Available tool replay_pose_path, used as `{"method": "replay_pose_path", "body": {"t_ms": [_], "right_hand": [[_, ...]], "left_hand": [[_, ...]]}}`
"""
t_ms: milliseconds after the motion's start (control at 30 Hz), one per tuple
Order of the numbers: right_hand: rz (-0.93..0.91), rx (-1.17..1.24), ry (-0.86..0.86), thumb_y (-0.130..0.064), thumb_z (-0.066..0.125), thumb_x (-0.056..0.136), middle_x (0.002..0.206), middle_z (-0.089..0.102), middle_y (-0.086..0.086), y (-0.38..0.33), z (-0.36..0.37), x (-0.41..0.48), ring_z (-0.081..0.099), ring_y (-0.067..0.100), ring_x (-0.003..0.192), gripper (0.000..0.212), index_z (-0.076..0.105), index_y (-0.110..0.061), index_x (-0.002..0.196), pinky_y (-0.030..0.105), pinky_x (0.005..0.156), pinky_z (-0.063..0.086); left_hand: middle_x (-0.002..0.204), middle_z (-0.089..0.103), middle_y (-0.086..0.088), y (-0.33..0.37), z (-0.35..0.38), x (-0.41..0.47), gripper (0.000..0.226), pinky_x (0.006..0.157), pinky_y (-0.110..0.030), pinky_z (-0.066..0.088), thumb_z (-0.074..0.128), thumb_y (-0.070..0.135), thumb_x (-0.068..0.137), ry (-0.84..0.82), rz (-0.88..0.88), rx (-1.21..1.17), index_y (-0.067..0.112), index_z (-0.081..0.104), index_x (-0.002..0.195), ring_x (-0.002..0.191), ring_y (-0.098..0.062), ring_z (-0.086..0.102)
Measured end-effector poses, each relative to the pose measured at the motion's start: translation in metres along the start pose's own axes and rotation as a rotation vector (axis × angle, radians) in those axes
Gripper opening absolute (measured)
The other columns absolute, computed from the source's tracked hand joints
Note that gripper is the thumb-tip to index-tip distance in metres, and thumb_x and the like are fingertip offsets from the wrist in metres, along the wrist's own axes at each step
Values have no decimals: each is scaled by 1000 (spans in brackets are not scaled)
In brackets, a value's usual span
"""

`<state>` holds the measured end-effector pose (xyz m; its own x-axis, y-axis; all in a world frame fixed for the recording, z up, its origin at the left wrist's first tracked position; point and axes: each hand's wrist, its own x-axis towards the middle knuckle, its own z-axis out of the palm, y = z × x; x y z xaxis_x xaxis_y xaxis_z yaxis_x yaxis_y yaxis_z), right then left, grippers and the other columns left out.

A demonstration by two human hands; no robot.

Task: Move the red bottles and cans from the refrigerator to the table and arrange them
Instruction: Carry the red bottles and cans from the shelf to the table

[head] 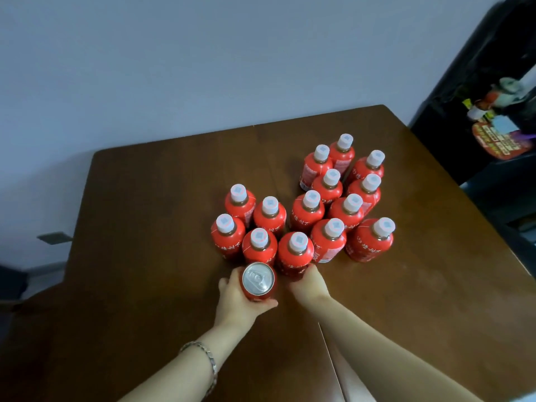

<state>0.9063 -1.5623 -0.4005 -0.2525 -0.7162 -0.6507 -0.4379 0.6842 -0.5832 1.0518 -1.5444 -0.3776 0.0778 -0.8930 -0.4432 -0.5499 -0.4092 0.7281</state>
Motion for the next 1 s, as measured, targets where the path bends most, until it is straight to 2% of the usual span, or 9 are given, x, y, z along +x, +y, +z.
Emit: {"method": "replay_pose_path", "body": {"t_ms": [133,300,333,433,500,633,733,867,1000], "right_hand": [[12,-31,-52,-9,58,83,94,63,9,12,-18,-28,60,23,82,33,57,0,115,32,75,48],[29,-200,-97,-10,55,88,123,60,8,22,-48,-59,58,22,113,36,55,-8,124,27,89,47],[26,-229,-103,-12,55,88,126,58,6,25,-55,-64,56,21,115,37,54,-10,125,26,91,46],[14,-318,-95,-16,54,89,129,55,5,35,-78,-78,56,20,115,41,50,-14,130,27,89,48],[19,-325,-69,-17,53,90,128,55,5,43,-98,-90,59,20,111,41,50,-15,130,26,83,49],[21,-293,27,-20,52,90,129,56,5,81,-145,-125,57,21,114,40,51,-14,129,28,90,49],[75,-237,120,-18,50,92,128,55,5,132,-191,-165,57,22,113,39,49,-14,131,29,92,51],[187,-201,212,-15,47,93,105,56,9,215,-261,-237,55,21,96,31,58,-6,121,20,70,43],[327,-128,398,-16,45,94,107,59,14,304,-327,-343,55,25,98,25,61,-6,110,27,77,39]], "left_hand": [[124,38,-9,11,3,-2,80,91,-28,41,89,12,58,20,-122,-67,15,48,127,106,-27,55],[134,41,-16,23,12,-8,81,95,-41,47,82,19,69,10,-402,-115,8,35,134,115,-37,53],[132,47,-17,29,14,-12,74,94,-42,49,78,23,75,-64,-485,-93,5,36,133,112,-36,55],[130,54,-15,53,17,-33,55,93,-39,47,57,36,90,-541,-595,147,3,42,132,115,-29,56],[122,59,-11,73,26,-47,48,88,-36,46,49,38,93,-661,-444,332,5,47,128,110,-24,59],[83,66,-11,118,71,-80,32,69,-27,45,51,32,85,-488,145,631,4,66,93,92,-29,66],[93,68,-9,160,117,-129,29,79,-29,47,49,31,88,-537,317,727,9,63,99,96,-26,65],[94,61,-5,210,193,-221,26,74,-25,45,45,29,95,-687,583,761,10,58,107,87,-18,58],[89,58,-5,248,288,-344,13,68,-24,44,49,24,94,-867,775,759,14,56,93,81,-17,54]]}}
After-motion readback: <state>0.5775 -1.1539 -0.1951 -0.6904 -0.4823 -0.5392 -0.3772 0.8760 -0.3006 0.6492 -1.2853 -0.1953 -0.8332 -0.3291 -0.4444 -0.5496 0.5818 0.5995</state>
